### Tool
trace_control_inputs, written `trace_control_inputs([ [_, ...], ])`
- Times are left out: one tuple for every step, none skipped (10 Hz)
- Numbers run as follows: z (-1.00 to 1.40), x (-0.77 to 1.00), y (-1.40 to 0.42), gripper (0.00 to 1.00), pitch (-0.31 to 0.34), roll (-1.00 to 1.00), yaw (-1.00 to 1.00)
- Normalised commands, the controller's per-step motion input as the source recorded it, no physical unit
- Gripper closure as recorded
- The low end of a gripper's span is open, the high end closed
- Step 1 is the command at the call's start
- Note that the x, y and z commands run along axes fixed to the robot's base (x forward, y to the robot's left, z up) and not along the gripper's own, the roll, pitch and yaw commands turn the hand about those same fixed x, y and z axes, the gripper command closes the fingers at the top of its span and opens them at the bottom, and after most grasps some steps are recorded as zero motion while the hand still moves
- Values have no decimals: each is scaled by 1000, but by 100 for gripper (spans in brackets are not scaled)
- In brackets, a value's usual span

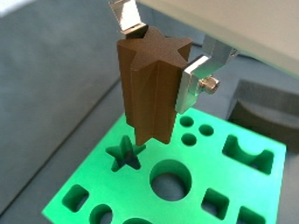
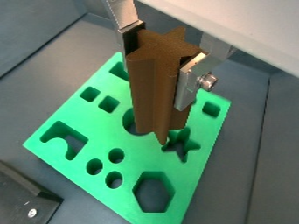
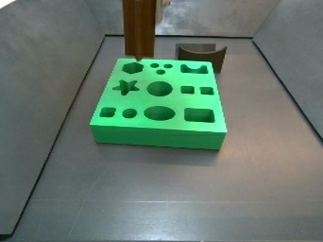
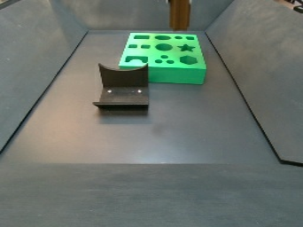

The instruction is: Insert the star object.

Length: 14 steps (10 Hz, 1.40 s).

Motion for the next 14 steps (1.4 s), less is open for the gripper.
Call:
trace_control_inputs([
  [-400, -286, -23, 100, -414, -76, -349],
  [-463, -280, -214, 100, -407, -6, -257],
  [-503, -266, -431, 100, -393, 39, -9],
  [-471, -57, -346, 100, -239, 77, 0],
  [-300, 14, -160, 100, -29, 61, 0],
  [-180, 37, 0, 100, 10, 54, 0],
  [-100, 0, 29, 100, 19, 66, 0],
  [-14, -100, 106, 100, 11, 69, 0],
  [-57, -169, 23, 100, 24, 259, 126],
  [-20, -180, 0, 100, 89, 421, 106],
  [0, -174, 0, 100, 104, 461, 94],
  [0, -134, 0, 100, 140, 500, 74],
  [0, -74, 0, 100, 114, 477, 80],
  [-94, 134, 0, 100, 94, 240, 0],
])
